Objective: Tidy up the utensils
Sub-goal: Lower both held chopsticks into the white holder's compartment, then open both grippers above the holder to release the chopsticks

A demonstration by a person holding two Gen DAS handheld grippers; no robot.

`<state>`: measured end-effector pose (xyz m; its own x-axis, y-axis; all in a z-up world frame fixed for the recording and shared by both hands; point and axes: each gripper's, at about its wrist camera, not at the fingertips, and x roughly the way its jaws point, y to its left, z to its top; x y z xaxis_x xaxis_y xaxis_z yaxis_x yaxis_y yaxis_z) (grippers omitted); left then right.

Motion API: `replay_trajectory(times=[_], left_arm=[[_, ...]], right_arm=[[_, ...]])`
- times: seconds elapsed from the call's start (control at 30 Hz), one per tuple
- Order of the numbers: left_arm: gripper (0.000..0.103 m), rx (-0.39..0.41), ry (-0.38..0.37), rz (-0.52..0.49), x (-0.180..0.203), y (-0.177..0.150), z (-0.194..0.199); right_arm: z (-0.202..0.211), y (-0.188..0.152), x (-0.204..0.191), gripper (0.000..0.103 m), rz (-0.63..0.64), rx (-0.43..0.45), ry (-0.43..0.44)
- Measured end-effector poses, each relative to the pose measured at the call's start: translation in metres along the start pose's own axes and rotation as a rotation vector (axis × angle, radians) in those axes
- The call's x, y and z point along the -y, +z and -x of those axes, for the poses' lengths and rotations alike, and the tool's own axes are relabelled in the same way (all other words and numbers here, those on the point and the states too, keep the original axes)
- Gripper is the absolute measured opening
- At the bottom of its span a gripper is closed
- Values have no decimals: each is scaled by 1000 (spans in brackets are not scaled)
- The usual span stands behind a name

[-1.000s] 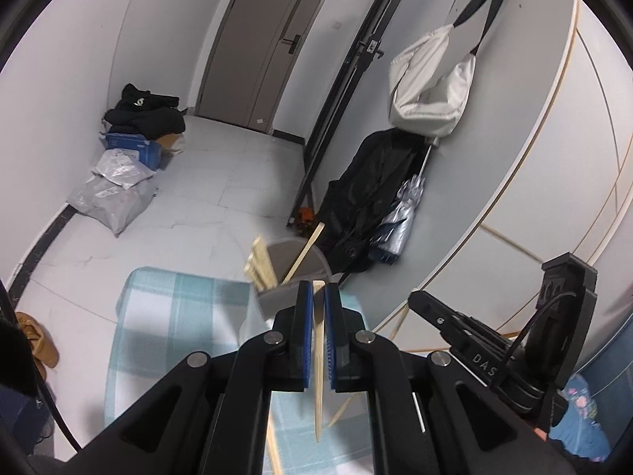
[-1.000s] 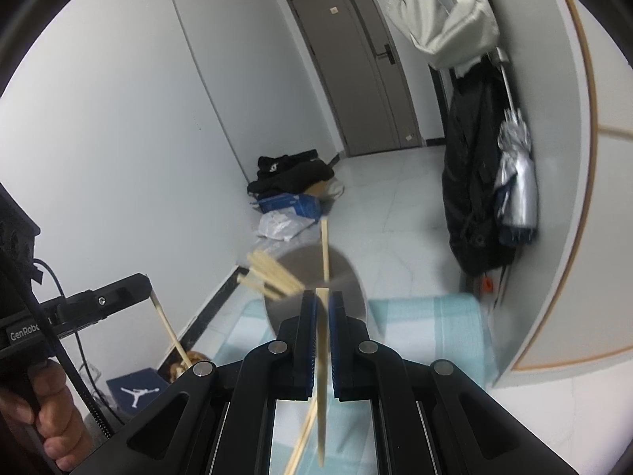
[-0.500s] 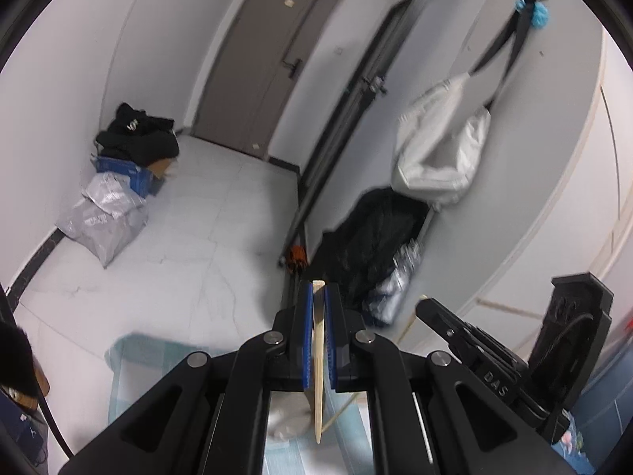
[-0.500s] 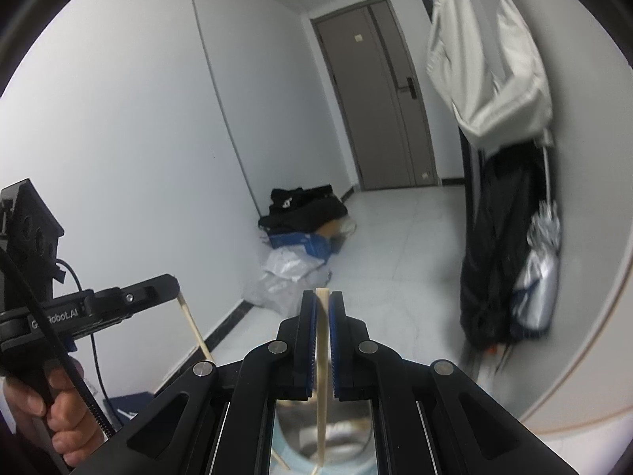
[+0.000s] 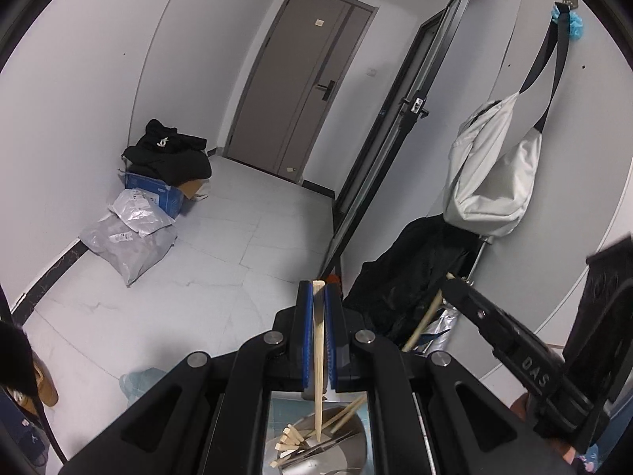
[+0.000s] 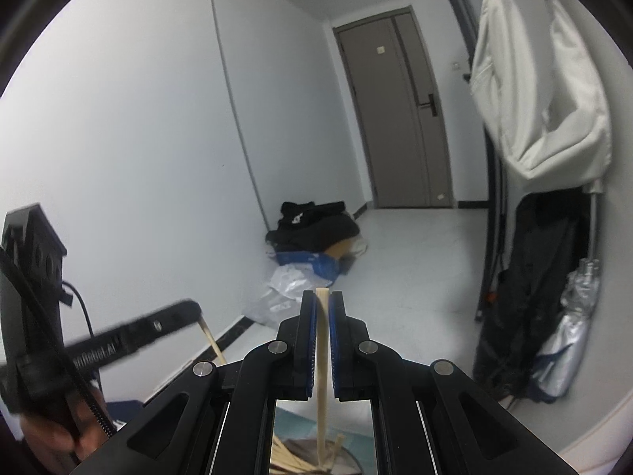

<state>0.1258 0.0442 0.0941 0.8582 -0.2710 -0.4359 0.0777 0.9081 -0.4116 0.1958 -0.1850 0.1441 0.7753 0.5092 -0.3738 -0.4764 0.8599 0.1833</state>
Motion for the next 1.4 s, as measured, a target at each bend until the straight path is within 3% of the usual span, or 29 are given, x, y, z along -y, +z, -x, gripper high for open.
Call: replay_trajectory(times=[0.2, 0.4, 0.8, 1.03, 1.13, 1.4], left_arm=[[3, 15, 16, -3, 1, -14, -2], [3, 8, -31, -21, 5, -25, 3], [3, -73, -81, -92, 13, -47, 7], [3, -121, -67, -169, 23, -62, 3], [3, -120, -18, -179, 20, -66, -1], [3, -210, 0, -146, 5, -66, -20]], right_arm=[[-21, -14, -4, 5, 60, -22, 27], [-26, -30, -10, 5, 148, -27, 41], [-27, -55, -13, 5, 228, -50, 76], [-24, -71, -15, 5, 271, -90, 84], [-22, -78, -15, 5, 282, -109, 85], [-23, -98, -7, 8, 198, -194, 84]])
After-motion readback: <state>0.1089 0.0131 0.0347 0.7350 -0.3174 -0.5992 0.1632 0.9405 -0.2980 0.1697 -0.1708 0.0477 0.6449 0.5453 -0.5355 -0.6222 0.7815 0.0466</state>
